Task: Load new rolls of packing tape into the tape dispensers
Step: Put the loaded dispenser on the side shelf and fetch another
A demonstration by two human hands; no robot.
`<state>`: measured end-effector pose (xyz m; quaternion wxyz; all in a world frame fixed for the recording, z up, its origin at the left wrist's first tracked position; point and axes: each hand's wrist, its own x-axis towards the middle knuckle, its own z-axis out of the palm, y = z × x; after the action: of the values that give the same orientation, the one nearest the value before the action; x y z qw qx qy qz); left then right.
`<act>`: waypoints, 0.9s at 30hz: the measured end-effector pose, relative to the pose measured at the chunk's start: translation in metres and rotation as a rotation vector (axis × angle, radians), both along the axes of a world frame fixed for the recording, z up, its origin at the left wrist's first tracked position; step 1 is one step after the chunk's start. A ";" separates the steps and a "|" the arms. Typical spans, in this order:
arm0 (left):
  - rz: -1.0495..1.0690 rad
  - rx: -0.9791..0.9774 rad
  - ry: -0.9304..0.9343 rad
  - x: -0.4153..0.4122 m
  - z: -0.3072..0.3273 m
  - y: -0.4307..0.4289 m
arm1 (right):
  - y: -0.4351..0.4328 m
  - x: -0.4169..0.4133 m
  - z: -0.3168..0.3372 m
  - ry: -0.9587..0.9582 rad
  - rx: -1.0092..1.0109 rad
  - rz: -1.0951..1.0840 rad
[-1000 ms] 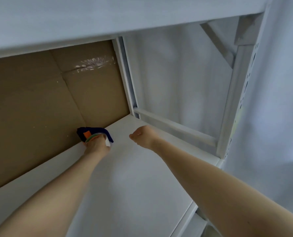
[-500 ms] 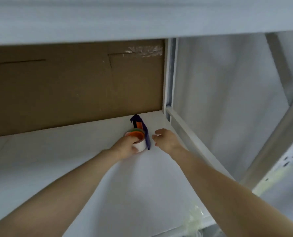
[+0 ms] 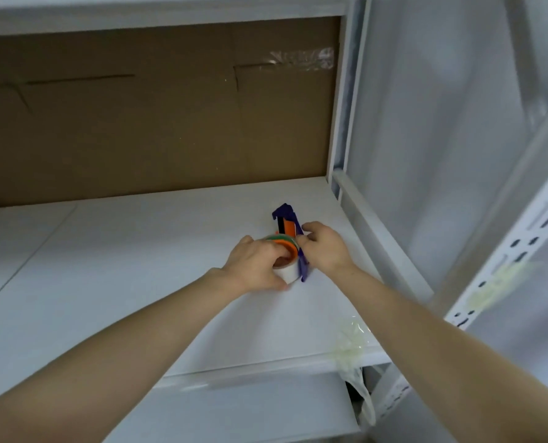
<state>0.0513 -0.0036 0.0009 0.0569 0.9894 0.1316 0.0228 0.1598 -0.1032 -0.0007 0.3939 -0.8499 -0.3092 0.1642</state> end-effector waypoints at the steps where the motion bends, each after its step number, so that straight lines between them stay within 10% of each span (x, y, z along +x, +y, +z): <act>1: -0.013 0.028 -0.015 0.000 0.000 -0.003 | -0.001 -0.003 0.001 -0.024 -0.009 0.003; 22: -0.031 -0.372 -0.019 -0.001 0.025 0.021 | -0.003 -0.005 0.010 -0.023 -0.013 -0.012; 27: -0.112 -0.203 0.106 0.007 0.038 0.013 | -0.002 -0.008 0.005 0.110 0.065 0.010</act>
<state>0.0578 0.0095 0.0385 0.1510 0.9842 0.0805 -0.0462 0.1515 -0.1049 0.0041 0.4369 -0.8247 -0.2967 0.2025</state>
